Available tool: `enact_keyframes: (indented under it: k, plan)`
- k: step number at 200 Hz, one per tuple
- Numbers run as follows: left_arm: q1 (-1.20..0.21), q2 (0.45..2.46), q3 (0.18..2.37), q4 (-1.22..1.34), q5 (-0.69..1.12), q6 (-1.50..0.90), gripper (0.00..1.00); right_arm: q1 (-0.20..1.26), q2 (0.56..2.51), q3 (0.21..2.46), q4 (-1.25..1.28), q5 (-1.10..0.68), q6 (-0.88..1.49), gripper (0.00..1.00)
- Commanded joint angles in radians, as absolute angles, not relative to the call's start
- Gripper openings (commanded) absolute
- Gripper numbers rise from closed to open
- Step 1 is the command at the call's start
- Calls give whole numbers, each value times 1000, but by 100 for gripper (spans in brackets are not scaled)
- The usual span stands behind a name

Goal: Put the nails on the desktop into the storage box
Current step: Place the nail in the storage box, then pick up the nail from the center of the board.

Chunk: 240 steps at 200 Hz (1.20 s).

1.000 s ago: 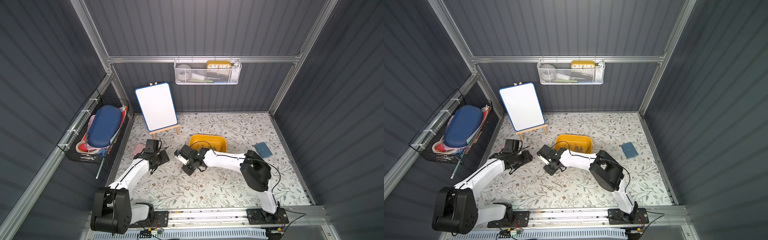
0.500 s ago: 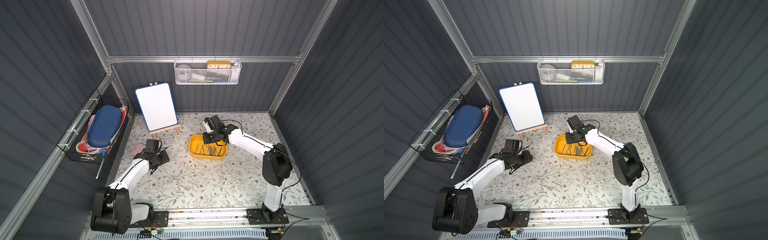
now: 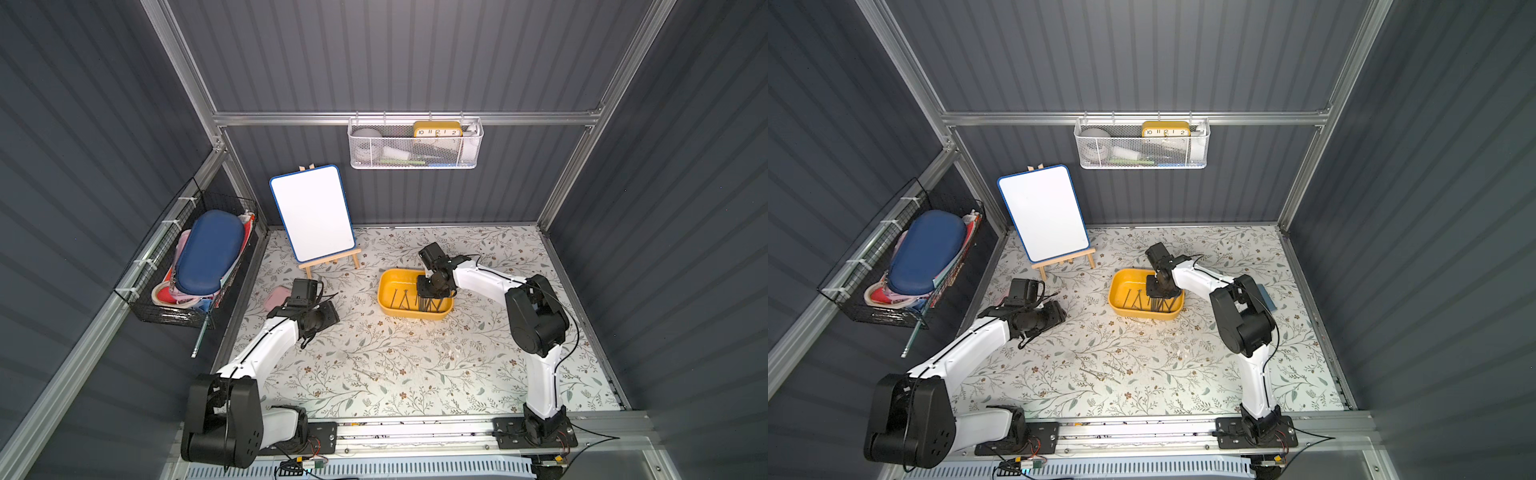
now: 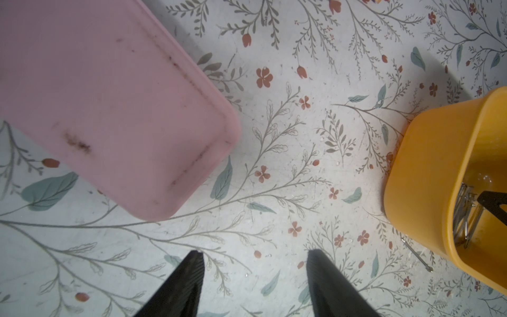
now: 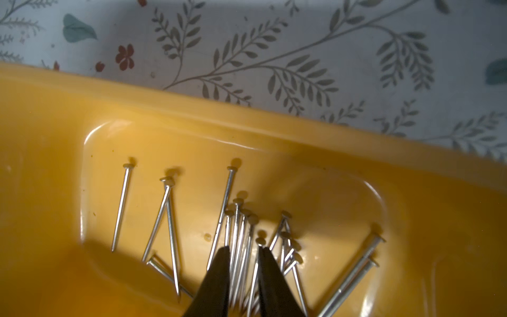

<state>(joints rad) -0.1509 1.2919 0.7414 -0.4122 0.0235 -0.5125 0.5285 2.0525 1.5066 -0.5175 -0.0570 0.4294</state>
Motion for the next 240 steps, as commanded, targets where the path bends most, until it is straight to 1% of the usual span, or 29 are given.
enact_keyframes:
  k: [1, 29, 51, 73, 93, 145, 220, 240]
  plan:
    - [-153, 1280, 729, -429, 35, -495, 65, 556, 1948, 1478, -503, -120, 380, 28]
    - [-154, 1270, 725, -419, 46, -494, 65, 677, 1825, 1426, -535, -183, 245, 32]
    - [-154, 1269, 720, -413, 61, -493, 65, 831, 1776, 1348, -558, -150, 122, 33]
    - [-153, 1266, 708, -400, 82, -497, 65, 954, 1784, 1272, -534, -91, 46, 33]
    - [-153, 1271, 691, -387, 92, -506, 65, 1006, 1824, 1256, -511, -70, 10, 33]
    - [-153, 1274, 670, -376, 93, -516, 65, 1080, 1926, 1312, -513, -56, -55, 33]
    - [-153, 1270, 668, -374, 90, -514, 65, 1122, 2002, 1360, -525, -65, -73, 33]
    - [-153, 1271, 668, -374, 90, -512, 65, 1124, 2029, 1377, -525, -65, -72, 31]
